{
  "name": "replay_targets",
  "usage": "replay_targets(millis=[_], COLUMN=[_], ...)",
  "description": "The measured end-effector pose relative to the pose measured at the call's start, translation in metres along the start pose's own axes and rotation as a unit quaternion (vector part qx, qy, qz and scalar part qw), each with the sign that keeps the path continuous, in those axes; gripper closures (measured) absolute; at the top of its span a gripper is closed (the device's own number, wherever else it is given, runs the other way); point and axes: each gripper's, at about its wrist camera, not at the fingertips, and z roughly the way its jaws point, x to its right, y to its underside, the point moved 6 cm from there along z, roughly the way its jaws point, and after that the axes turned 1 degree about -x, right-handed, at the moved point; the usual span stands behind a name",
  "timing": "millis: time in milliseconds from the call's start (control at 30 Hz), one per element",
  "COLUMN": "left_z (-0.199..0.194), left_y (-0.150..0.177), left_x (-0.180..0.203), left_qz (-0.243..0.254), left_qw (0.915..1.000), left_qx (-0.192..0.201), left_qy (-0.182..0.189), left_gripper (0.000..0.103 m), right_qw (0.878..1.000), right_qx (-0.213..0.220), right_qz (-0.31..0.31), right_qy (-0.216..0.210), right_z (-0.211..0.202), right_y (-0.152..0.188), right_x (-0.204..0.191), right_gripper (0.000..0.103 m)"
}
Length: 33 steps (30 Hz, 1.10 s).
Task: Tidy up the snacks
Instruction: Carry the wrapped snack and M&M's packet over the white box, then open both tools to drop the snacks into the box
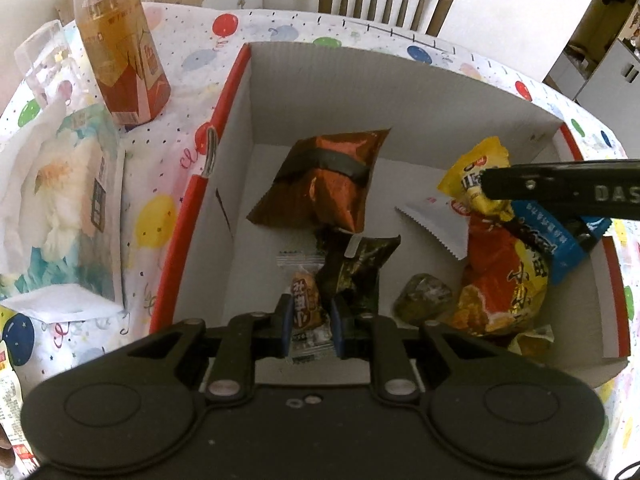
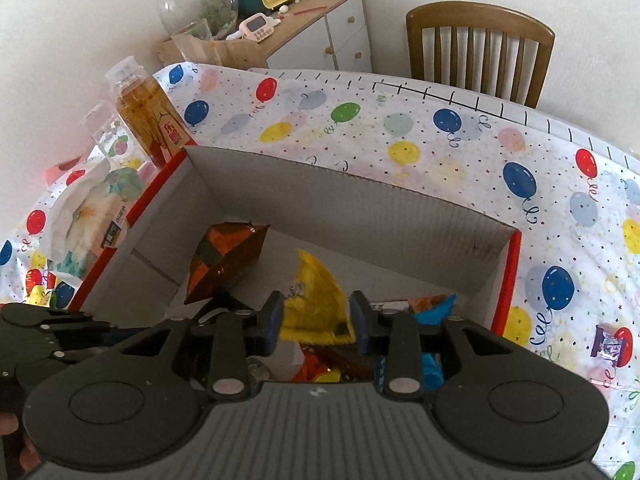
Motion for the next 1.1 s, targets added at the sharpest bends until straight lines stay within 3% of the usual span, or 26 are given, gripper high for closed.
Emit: replay_targets(millis=[500, 967, 1100], left_z=[-0.014, -0.060, -0.072], left_y=[-0.001, -0.005, -0.007], left_x=[0.007, 0.044, 0.059], left_qz=[-0.001, 0.015, 0.024], left_qw=[0.9999, 0.9969, 0.9953], left_qx=[0.017, 0.076, 0.092], left_qy=[0.000, 0.015, 0.021], left_gripper=[0.068, 0.040, 0.040], right_qw=[0.999, 0.996, 0.995], right_qx=[0.018, 0.054, 0.067], right_qz=[0.001, 0.010, 0.014], right_qy=[-0.038, -0.063, -0.068], right_z=[-0.040, -0.093, -0.109], right_y=[0.015, 0.029, 0.034], right_x=[0.000, 0.019, 0.028], right_gripper=[0.045, 0.033, 0.030])
